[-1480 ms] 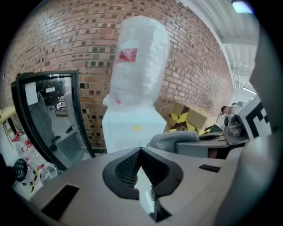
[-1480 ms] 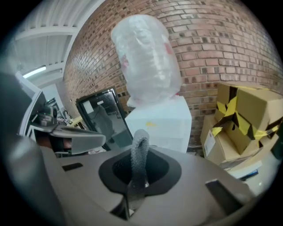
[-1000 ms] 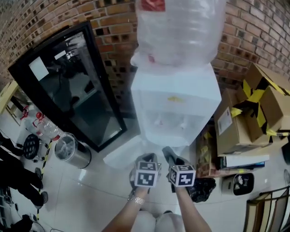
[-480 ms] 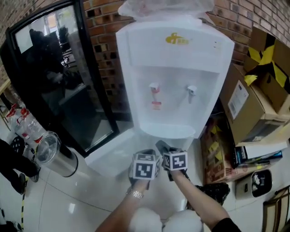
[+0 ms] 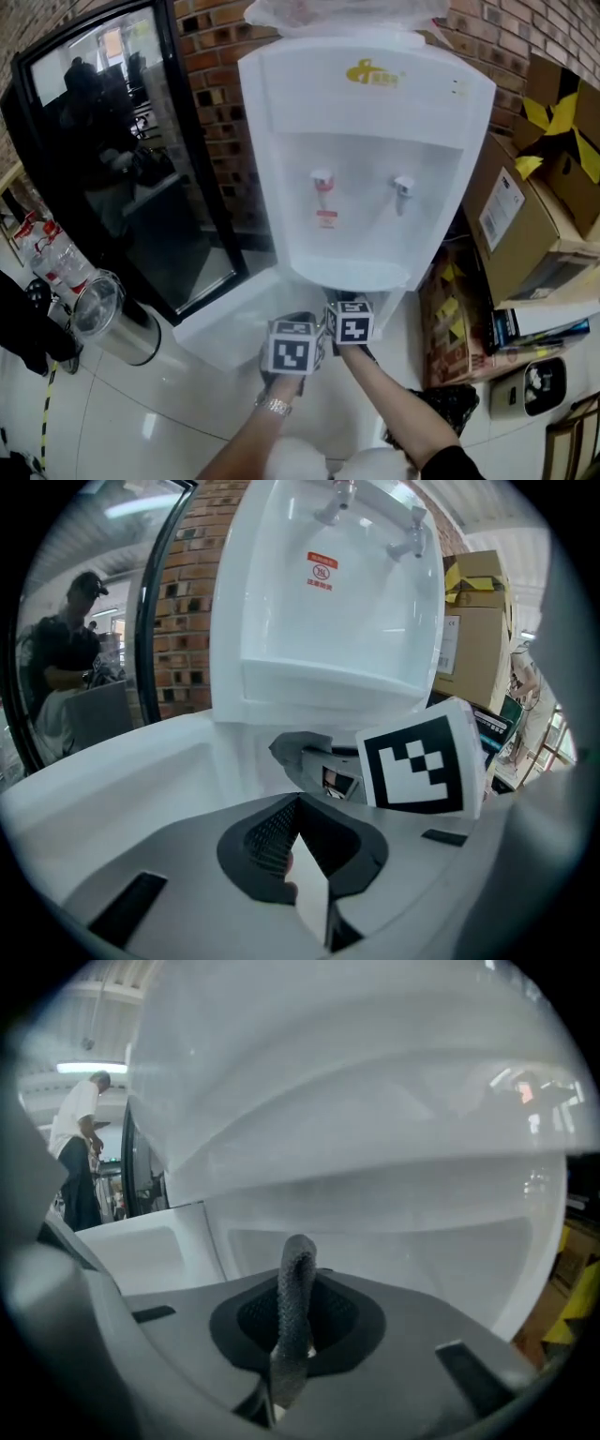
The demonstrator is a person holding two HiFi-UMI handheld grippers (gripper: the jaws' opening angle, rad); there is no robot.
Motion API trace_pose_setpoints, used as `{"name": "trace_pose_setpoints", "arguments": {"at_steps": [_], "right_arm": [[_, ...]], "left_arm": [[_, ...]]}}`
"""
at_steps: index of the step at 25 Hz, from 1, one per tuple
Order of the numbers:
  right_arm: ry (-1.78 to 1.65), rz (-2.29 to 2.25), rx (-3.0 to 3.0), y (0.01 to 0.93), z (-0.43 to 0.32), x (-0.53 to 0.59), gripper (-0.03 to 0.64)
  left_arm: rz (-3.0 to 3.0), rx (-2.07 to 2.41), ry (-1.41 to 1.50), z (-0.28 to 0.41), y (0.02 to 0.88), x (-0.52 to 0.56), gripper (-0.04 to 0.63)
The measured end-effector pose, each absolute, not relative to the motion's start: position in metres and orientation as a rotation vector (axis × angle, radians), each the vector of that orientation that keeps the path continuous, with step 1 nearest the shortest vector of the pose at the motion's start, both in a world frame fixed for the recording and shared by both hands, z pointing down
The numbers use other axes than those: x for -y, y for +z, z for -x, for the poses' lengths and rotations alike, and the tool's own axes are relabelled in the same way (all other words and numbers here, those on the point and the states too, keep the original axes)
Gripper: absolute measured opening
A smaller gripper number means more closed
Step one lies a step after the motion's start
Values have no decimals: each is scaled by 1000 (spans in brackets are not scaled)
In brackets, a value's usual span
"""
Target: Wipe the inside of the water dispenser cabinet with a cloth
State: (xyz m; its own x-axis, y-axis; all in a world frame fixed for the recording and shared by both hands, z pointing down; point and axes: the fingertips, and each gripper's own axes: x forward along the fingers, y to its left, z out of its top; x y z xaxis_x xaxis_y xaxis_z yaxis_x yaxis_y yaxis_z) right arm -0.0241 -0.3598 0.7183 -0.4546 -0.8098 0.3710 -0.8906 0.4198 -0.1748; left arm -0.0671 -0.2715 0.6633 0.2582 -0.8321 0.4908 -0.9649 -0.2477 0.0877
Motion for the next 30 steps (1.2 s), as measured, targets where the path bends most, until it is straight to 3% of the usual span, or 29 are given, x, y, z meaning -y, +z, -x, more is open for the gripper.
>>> {"name": "trace_pose_setpoints", "arguments": {"at_steps": [12, 16, 24, 30], "right_arm": [[692, -1297, 2178, 858, 30, 354, 20], [912, -1223, 1943, 911, 7, 319, 20], [529, -1502, 2320, 769, 12, 382, 20], [621, -1362, 2447, 785, 45, 388, 20]], "left_arm": [[-2154, 1598, 450, 62, 666, 274, 2], [-2181, 1576, 432, 54, 661, 275, 2], [-2177, 1560, 435, 55, 666, 279, 2], [-2176, 1574, 437, 61, 662, 276, 2]]}}
